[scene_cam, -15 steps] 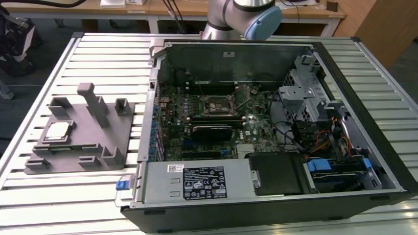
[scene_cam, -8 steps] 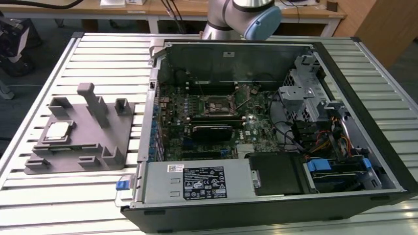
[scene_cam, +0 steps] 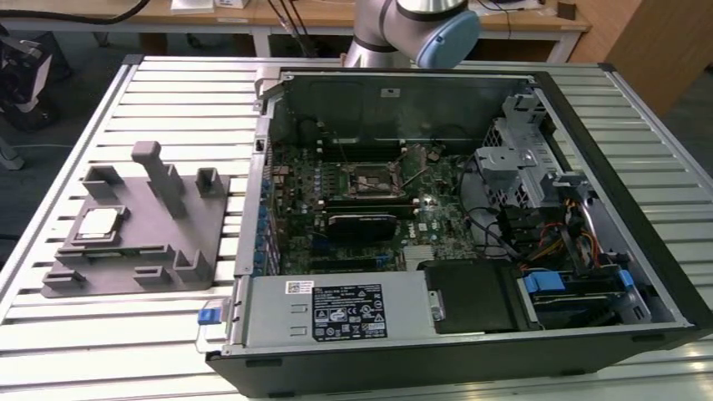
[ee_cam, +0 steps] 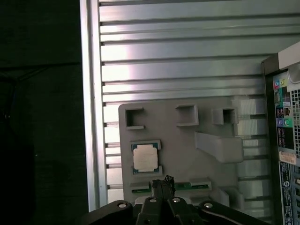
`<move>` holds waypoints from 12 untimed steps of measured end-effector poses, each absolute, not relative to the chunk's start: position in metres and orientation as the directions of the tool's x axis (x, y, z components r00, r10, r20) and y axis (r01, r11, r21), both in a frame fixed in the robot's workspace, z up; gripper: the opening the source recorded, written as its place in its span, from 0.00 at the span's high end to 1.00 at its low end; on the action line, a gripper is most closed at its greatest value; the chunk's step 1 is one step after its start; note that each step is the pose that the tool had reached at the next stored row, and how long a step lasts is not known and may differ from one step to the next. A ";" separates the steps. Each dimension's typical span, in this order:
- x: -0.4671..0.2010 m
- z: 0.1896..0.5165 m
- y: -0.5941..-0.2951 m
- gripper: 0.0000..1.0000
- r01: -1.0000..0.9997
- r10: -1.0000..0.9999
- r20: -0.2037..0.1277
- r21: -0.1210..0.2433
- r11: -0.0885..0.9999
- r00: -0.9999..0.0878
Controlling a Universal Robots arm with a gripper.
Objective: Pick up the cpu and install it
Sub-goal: 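Pick up the cpu and move it towards the insertion slot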
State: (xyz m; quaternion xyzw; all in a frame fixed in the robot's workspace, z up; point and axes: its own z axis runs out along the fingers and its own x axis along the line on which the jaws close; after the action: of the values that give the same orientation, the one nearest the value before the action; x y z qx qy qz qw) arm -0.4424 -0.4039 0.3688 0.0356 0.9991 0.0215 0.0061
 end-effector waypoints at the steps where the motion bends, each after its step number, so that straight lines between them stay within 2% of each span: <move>1: -0.442 0.368 -0.404 0.89 0.071 0.071 -0.011 0.043 0.997 -0.997; 12: -0.445 0.364 -0.412 0.89 0.070 0.071 -0.011 0.042 0.997 -0.997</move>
State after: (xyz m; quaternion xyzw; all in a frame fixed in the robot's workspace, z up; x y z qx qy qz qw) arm -0.4449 -0.4123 0.3638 0.0353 0.9991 0.0207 0.0061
